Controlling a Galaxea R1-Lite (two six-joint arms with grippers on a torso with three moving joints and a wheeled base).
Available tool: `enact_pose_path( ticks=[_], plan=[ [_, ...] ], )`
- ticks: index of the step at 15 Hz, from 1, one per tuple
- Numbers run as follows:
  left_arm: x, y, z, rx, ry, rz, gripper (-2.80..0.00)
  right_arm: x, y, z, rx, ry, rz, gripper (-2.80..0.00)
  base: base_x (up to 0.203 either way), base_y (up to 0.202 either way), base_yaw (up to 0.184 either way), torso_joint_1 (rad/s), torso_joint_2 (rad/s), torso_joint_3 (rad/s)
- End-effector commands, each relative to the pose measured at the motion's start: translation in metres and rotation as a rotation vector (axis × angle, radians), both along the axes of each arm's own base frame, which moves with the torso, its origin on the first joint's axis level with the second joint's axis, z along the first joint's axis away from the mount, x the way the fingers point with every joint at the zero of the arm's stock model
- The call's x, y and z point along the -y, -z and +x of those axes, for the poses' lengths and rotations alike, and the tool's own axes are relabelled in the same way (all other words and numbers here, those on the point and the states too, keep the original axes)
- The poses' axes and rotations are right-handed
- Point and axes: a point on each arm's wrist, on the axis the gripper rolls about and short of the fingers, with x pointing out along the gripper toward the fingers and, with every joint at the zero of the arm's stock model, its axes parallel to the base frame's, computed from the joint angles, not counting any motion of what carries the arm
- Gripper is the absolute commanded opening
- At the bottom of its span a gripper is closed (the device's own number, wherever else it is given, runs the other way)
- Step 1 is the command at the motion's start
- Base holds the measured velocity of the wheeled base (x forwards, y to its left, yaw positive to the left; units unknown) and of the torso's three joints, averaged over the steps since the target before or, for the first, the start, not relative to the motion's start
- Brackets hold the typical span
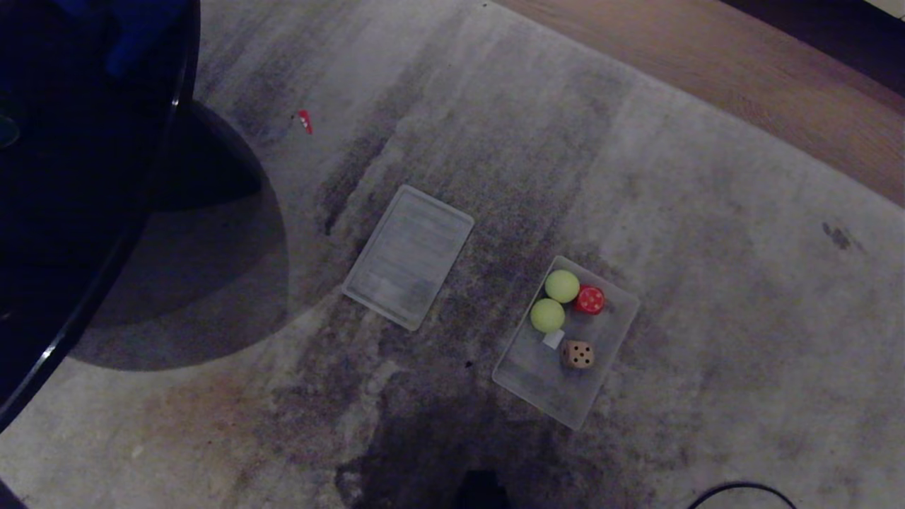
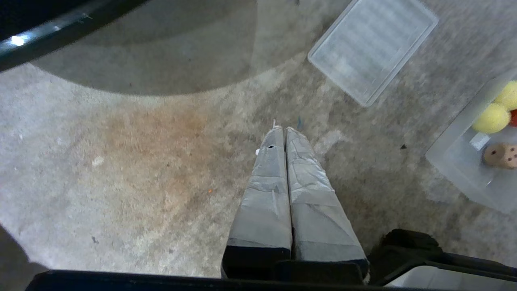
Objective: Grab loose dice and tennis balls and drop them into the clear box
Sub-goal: Pick up toys out of the box
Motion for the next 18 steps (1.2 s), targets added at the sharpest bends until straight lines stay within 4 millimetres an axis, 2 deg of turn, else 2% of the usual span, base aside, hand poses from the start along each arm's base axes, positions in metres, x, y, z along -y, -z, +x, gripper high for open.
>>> enact_pose_path(
  ticks=[1, 18],
  plan=[
    [0.0, 0.0, -0.0001, 0.002, 0.0, -0.003, -2.8, 0.0, 0.0021, 0.0006, -0.008, -0.001, 0.0, -2.8, 0.0, 0.0, 0.0, 0.003, 0.0, 0.198],
    [0.0, 0.0, -0.0002, 0.003, 0.0, -0.003, -2.8, 0.0, 0.0021, 0.0007, -0.009, -0.001, -0.001, -2.8, 0.0, 0.0, 0.0, 0.002, 0.0, 0.204]
  ],
)
